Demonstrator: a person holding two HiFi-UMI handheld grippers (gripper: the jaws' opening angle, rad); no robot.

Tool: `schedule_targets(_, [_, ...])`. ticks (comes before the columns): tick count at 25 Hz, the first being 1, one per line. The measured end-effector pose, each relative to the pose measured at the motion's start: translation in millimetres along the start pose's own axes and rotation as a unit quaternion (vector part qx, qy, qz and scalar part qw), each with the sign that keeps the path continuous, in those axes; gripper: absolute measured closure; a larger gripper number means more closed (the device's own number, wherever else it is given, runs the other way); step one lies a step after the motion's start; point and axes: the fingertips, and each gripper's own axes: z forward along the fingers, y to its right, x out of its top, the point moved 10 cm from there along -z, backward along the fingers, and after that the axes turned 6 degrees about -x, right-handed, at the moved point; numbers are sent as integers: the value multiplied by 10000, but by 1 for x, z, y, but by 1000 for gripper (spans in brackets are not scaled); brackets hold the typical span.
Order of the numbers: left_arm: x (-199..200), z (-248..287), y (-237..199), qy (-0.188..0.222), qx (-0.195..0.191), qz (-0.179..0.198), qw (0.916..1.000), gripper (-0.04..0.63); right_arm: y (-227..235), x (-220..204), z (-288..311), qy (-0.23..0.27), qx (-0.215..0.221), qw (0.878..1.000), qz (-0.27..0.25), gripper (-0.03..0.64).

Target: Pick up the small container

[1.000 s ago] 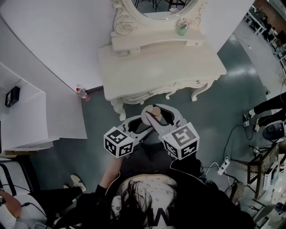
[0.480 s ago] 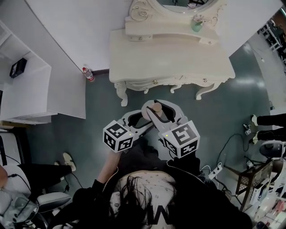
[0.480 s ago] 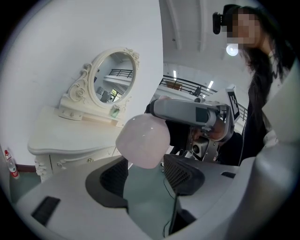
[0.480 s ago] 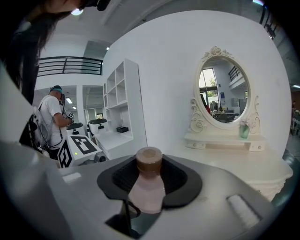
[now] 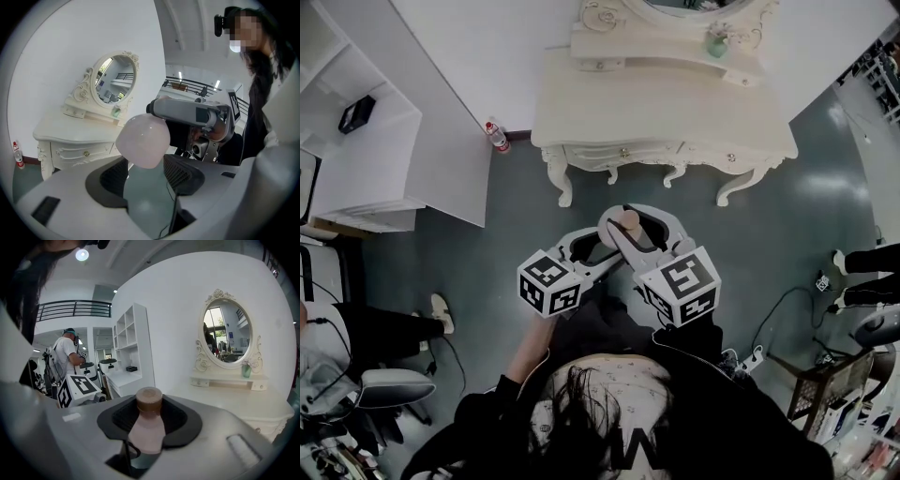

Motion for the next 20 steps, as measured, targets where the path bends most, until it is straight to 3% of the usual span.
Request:
schedule_targets(9, [-22, 1, 38, 65, 154, 48, 9998, 376, -11, -16, -37, 87, 151, 9998, -56, 472])
schedule_targets(20, [-27, 1, 56, 79, 135, 211, 9997, 376, -18, -19, -57, 194, 135, 9995, -189, 472])
